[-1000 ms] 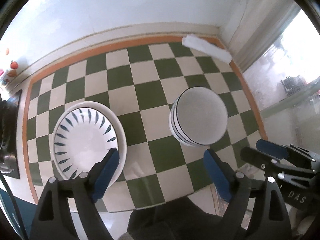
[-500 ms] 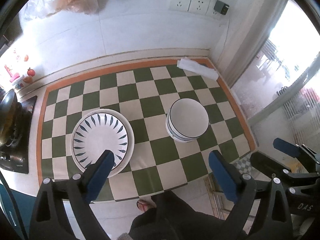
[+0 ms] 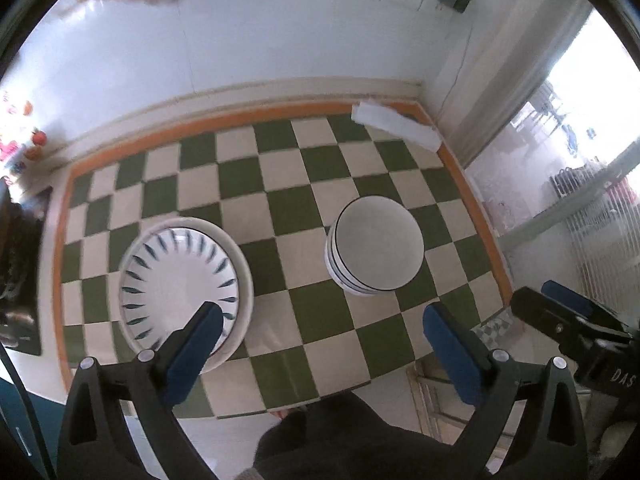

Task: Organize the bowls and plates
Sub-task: 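Grip the rim of the bowl stack with both grippers and lift it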

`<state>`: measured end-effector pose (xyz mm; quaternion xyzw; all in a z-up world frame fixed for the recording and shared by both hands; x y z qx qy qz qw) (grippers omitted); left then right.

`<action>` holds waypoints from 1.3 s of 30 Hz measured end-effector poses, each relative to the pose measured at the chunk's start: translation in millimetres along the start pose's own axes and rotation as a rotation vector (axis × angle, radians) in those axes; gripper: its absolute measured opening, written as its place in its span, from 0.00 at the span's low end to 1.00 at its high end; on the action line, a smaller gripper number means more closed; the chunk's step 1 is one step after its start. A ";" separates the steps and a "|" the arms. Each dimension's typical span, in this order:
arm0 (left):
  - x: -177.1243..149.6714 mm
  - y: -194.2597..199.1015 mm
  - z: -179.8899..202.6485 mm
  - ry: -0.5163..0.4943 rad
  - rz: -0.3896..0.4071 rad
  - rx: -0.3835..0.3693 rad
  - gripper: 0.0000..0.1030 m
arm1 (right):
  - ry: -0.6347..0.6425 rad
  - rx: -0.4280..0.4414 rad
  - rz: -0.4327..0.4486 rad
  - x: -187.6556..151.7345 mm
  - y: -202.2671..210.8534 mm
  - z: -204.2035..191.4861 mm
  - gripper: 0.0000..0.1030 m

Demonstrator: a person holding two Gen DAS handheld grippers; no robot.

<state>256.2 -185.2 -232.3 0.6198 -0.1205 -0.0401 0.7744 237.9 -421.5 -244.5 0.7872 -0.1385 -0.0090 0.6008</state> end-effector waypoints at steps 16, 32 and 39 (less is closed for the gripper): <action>101.8 -132.6 -15.8 0.058 -0.277 -0.195 0.99 | -0.175 0.337 -0.261 89.6 -173.7 59.0 0.93; 113.1 -208.6 -11.0 0.083 -0.479 -0.386 0.58 | -0.191 0.508 -0.470 103.7 -277.5 59.1 0.59; 109.9 -203.1 -11.2 0.089 -0.424 -0.354 0.59 | -0.140 0.499 -0.424 107.3 -276.9 47.9 0.57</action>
Point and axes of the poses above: each gripper's, at about its wrist camera, not at the fingertips, and y roughly against the way its jaws point, z to its right, x to its top, the point moved 2 cm from there along -y, roughly the way its jaws point, and after that the axes turned 14 degrees about -z, right-handed, at the moved point
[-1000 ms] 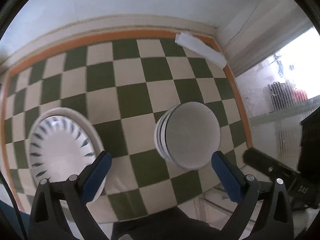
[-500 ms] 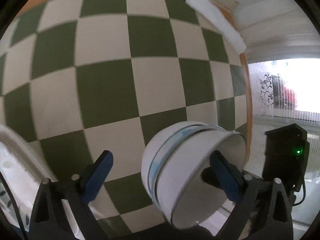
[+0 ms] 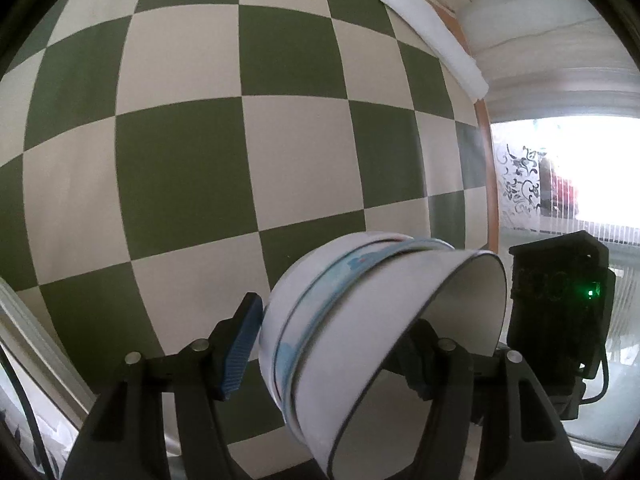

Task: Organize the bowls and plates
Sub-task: 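Grip the rim of the bowl stack with both grippers and lift it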

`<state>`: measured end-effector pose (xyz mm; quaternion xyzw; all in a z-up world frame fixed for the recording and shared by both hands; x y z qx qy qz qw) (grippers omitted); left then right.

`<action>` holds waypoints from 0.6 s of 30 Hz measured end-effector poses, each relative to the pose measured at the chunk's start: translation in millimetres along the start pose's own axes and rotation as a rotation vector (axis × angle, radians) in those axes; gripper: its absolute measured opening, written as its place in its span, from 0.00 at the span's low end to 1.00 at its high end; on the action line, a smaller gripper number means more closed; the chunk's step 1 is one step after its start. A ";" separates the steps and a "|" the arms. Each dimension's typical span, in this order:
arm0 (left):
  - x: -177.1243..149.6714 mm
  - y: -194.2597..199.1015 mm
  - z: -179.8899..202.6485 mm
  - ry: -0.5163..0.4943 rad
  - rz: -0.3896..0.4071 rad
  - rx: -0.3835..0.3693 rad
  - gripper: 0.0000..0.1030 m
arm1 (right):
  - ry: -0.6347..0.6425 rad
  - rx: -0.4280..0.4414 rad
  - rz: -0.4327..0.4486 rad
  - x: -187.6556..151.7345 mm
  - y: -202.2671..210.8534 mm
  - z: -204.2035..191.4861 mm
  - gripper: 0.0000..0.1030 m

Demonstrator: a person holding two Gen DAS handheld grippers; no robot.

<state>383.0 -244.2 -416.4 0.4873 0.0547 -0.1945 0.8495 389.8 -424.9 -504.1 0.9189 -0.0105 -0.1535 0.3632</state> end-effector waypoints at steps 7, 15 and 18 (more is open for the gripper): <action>-3.6 14.9 -7.4 0.029 0.041 0.014 0.59 | 0.041 -0.015 -0.020 6.0 -1.5 -15.8 0.53; -11.9 42.9 -19.7 0.032 0.110 0.017 0.59 | 0.128 -0.050 -0.018 10.2 0.6 -50.8 0.51; -16.1 57.8 -27.1 0.029 0.126 0.016 0.59 | 0.147 -0.055 -0.012 11.6 -2.2 -66.5 0.51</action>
Point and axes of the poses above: each gripper's, at about its wrist camera, not at the fingertips, and y roughly against the way its jaws point, z to its right, x to its top, the point moved 2 cm from there along -y, roughly the way its jaws point, and after that the axes turned 14 degrees about -z, right-handed, at the moved point
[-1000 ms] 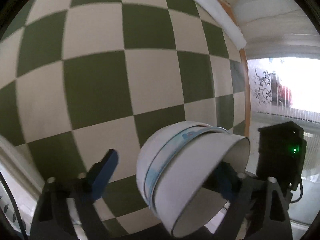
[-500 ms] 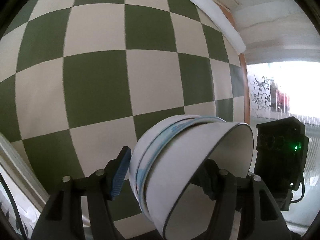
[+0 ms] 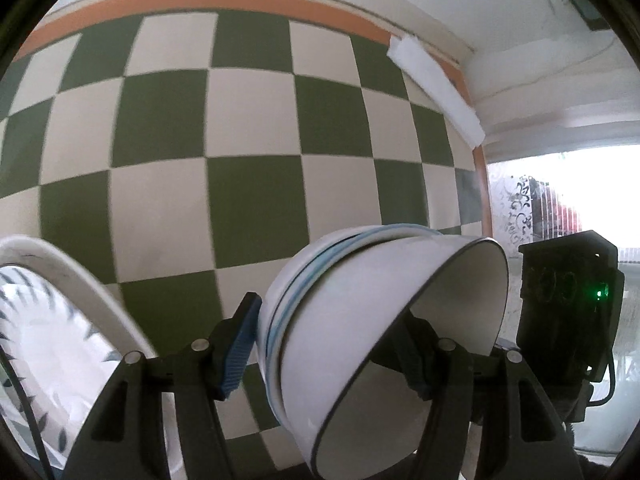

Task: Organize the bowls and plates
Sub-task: 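Grip the rim of the bowl stack with both grippers and lift it, then carry the bowl stack and lower it onto the plate stack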

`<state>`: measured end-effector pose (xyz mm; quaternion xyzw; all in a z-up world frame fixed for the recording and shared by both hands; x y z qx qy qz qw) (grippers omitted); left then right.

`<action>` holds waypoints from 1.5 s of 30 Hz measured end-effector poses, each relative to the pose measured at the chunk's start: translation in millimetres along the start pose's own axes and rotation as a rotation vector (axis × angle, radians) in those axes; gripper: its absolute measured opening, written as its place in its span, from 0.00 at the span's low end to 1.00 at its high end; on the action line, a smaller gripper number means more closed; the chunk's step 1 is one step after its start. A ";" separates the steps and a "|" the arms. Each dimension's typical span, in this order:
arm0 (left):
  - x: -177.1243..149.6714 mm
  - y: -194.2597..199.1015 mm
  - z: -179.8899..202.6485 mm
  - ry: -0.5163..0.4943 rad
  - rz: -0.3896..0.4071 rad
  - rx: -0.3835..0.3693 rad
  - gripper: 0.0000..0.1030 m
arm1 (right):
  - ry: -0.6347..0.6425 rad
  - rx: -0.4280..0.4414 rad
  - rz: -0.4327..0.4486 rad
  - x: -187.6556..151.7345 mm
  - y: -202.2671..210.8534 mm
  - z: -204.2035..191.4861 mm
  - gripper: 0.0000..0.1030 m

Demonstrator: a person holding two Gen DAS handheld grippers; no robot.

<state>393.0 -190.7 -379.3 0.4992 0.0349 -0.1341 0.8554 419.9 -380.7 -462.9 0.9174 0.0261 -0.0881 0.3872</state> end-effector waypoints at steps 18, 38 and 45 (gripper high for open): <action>-51.8 89.6 -114.0 0.130 0.077 0.027 0.59 | 0.114 0.018 -0.088 -1.3 -85.9 -125.1 0.50; -62.2 86.5 -189.4 0.251 0.068 0.011 0.59 | 0.142 -0.004 -0.190 -1.0 -173.1 -157.8 0.50; -62.0 85.6 -191.1 0.250 0.061 0.005 0.59 | 0.134 -0.015 -0.191 -0.6 -172.6 -155.8 0.50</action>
Point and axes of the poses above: each gripper's, at about its wrist camera, not at the fingertips, and y roughly against the way its jaws point, z to its right, x to its top, the point moved 2 cm from there along -y, roughly the way its jaws point, and after that the axes turned 14 degrees about -z, right-handed, at the moved point
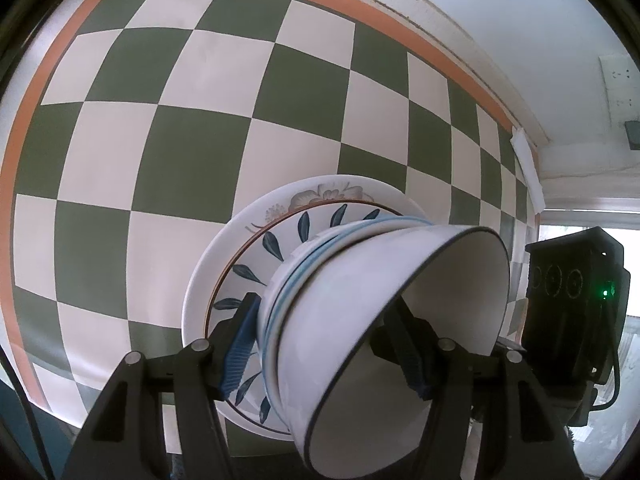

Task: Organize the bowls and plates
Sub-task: 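Carry the bowl stack and lower it onto the plate stack, then open both grippers and raise them away from the stacked dishes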

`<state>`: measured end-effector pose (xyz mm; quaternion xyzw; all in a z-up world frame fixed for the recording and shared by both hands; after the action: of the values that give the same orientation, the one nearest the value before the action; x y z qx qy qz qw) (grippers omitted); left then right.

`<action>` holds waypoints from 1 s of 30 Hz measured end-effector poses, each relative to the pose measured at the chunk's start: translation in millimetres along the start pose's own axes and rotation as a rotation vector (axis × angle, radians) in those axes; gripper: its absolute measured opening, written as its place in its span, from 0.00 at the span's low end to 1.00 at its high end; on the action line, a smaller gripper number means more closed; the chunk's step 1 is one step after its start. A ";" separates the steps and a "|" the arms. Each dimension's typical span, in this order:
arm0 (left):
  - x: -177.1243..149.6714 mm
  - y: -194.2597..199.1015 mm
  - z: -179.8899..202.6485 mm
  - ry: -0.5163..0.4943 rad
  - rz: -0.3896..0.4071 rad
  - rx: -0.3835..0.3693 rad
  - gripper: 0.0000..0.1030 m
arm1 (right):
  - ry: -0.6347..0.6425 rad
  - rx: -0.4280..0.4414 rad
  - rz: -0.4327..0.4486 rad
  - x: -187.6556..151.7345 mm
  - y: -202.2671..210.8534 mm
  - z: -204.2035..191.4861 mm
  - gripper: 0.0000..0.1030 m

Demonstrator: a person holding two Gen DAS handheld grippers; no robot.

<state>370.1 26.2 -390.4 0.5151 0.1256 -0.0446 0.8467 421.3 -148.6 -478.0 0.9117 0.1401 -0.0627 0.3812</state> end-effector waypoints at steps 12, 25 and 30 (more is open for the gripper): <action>-0.7 -1.6 2.7 -0.021 -0.004 0.007 0.58 | -0.036 -0.014 -0.011 3.8 -4.6 -3.7 0.51; -24.9 23.0 2.8 -0.069 0.063 0.105 0.59 | 0.016 -0.197 0.092 -15.7 22.9 -32.7 0.52; -43.4 36.6 1.0 -0.100 0.114 0.165 0.68 | 0.046 -0.321 0.169 -36.7 43.9 -54.4 0.52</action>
<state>335.9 40.0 -347.2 0.5867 0.0498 -0.0323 0.8076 400.0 -146.9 -401.9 0.8488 0.0798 0.0136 0.5225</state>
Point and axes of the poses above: each gripper's, at about its wrist camera, not at the fingertips, and y roughly against the way its jaws point, z to its right, x to its top, the point moved 2 cm from there along -y, roughly the way its jaws point, and after that the axes turned 14 degrees about -z, right-handed, at the moved point
